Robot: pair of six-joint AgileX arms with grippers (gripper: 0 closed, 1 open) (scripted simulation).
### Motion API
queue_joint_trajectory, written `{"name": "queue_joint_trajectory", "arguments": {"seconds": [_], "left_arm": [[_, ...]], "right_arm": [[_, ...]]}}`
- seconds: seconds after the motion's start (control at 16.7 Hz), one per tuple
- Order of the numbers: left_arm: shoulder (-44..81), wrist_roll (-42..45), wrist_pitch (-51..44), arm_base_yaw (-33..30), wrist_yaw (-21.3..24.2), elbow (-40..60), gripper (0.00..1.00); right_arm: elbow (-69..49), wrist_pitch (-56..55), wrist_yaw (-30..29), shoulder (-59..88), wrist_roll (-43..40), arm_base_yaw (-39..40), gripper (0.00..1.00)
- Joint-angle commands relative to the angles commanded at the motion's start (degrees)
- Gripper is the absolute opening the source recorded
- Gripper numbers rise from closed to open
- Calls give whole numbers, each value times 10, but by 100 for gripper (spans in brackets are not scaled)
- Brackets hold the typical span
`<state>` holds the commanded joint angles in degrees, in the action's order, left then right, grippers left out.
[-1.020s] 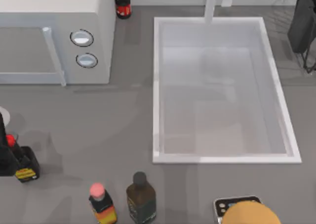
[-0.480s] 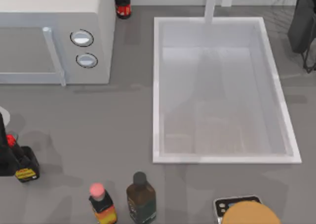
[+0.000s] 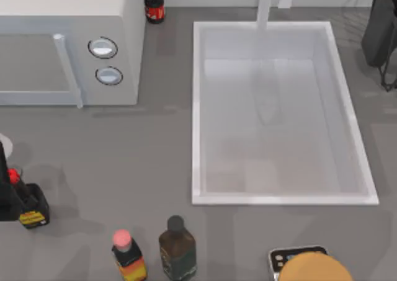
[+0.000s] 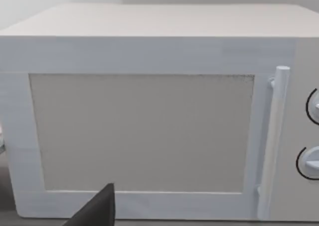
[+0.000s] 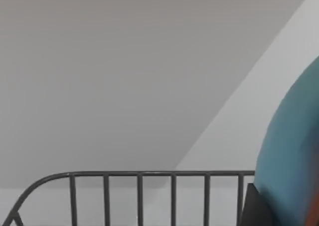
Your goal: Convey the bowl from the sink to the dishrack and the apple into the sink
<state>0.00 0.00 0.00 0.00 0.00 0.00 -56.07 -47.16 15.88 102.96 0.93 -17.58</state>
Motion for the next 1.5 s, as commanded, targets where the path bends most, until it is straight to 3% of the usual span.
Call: {"name": "queue_joint_trajectory", "arguments": {"seconds": [0.12, 0.9, 1.5], "left_arm": [[0, 0, 0, 0, 0, 0, 100], [0, 0, 0, 0, 0, 0, 100], [0, 0, 0, 0, 0, 0, 100]], "right_arm": [[0, 0, 0, 0, 0, 0, 0], [0, 0, 0, 0, 0, 0, 98], [0, 0, 0, 0, 0, -1, 100]]}}
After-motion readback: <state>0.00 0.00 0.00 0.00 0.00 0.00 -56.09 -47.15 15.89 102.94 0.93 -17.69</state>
